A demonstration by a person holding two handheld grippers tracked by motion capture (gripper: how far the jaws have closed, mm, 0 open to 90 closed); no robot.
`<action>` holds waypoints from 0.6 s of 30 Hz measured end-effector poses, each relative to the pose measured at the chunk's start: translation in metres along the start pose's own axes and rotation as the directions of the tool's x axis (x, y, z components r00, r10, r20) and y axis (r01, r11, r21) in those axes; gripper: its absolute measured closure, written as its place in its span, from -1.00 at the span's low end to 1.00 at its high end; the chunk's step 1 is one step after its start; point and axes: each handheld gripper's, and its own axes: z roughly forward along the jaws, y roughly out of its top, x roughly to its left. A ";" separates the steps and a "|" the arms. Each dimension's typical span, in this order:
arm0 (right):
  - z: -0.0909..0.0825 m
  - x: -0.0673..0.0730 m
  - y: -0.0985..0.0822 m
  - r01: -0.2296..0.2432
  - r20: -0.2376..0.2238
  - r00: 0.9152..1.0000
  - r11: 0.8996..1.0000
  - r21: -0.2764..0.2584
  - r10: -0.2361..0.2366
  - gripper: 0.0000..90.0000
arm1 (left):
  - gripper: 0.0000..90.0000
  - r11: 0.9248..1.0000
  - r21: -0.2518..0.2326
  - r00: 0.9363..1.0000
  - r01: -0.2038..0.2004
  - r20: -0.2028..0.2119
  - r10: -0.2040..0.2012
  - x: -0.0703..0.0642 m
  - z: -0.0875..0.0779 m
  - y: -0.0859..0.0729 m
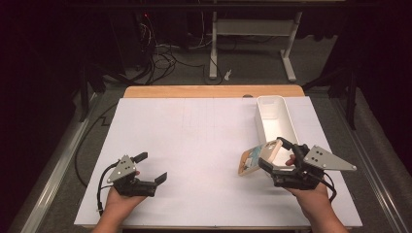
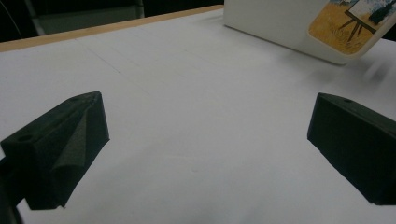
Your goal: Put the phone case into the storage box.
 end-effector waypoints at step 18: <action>-0.019 -0.011 0.013 0.005 0.101 0.995 0.996 -0.092 0.004 -0.71 | -1.00 1.000 -0.003 1.000 0.002 0.001 -0.002 0.001 -0.001 0.000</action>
